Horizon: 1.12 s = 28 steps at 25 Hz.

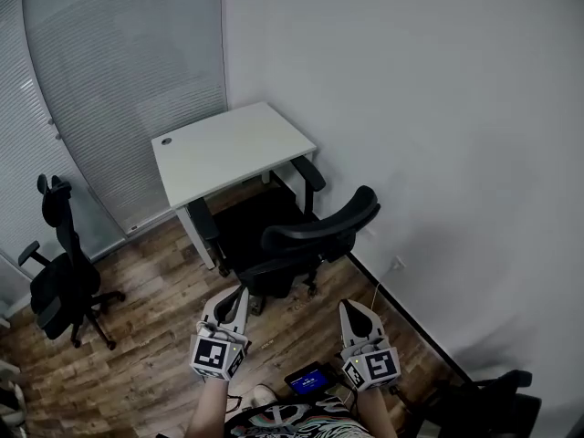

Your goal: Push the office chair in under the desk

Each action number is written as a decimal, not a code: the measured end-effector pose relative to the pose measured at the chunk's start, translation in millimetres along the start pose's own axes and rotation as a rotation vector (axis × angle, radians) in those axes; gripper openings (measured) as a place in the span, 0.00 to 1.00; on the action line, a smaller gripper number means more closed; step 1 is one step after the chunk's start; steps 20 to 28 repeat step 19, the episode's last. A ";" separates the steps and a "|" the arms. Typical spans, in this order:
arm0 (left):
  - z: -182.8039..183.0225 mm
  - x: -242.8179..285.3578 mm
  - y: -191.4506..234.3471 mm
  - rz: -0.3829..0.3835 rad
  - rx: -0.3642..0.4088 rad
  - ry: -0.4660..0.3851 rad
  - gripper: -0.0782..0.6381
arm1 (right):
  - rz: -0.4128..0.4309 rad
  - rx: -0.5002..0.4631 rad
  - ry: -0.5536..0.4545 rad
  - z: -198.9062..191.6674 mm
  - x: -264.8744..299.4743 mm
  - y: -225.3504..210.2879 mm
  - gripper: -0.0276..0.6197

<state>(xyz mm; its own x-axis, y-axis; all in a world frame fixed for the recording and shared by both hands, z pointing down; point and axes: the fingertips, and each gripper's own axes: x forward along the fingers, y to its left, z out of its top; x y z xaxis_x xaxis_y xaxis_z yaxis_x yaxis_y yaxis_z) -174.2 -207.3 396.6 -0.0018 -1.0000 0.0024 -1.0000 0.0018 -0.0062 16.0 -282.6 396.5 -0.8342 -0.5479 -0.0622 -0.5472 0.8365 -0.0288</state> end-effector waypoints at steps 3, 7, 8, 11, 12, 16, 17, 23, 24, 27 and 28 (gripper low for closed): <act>2.6 3.2 -7.7 -0.005 0.014 -0.007 0.11 | 0.012 0.014 0.001 1.5 0.2 -5.5 0.08; 4.5 13.0 -10.6 0.015 0.031 0.008 0.11 | 0.027 0.002 0.007 1.2 4.1 -12.7 0.08; 4.9 15.4 -10.8 0.020 0.034 0.008 0.11 | 0.029 0.004 0.008 0.4 4.6 -14.6 0.08; 3.7 23.7 -11.2 0.027 0.028 -0.010 0.11 | 0.042 -0.005 0.011 -0.4 8.0 -20.1 0.08; 2.0 26.3 -11.5 0.030 0.027 -0.008 0.11 | 0.046 -0.011 0.016 -0.3 9.1 -22.0 0.08; -4.7 35.0 -17.3 0.023 0.034 0.028 0.11 | 0.051 -0.022 0.029 -1.2 11.3 -33.0 0.08; -5.7 37.0 -19.1 0.019 0.035 0.036 0.11 | 0.052 -0.023 0.027 -0.5 12.2 -35.7 0.08; -7.7 41.5 -23.1 0.005 0.034 0.041 0.11 | 0.052 -0.024 0.023 0.6 14.2 -41.0 0.08; -7.7 41.5 -23.1 0.005 0.034 0.041 0.11 | 0.052 -0.024 0.023 0.6 14.2 -41.0 0.08; -7.7 41.5 -23.1 0.005 0.034 0.041 0.11 | 0.052 -0.024 0.023 0.6 14.2 -41.0 0.08; -7.7 41.5 -23.1 0.005 0.034 0.041 0.11 | 0.052 -0.024 0.023 0.6 14.2 -41.0 0.08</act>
